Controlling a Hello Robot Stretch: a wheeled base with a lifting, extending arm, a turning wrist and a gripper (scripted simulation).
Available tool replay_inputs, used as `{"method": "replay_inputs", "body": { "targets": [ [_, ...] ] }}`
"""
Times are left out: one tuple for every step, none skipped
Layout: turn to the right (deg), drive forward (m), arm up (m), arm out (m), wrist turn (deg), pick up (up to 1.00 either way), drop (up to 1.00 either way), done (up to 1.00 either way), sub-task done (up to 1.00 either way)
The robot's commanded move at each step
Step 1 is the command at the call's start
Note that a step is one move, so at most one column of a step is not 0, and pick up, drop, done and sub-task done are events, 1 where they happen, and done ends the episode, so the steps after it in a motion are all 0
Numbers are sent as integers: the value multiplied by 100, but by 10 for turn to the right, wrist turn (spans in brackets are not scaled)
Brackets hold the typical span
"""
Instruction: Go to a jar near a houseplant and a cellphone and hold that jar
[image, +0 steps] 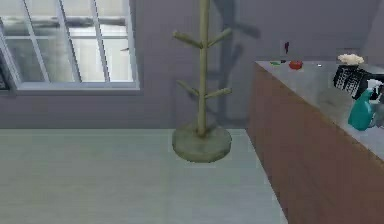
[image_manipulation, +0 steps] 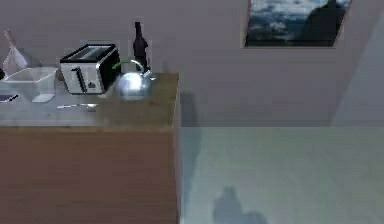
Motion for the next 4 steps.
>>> {"method": "replay_inputs", "body": {
  "targets": [
    [-450,0,0,0,0,0,0,0,0],
    [-450,0,0,0,0,0,0,0,0],
    [-450,0,0,0,0,0,0,0,0],
    [-270,0,0,0,0,0,0,0,0]
  ]
}}
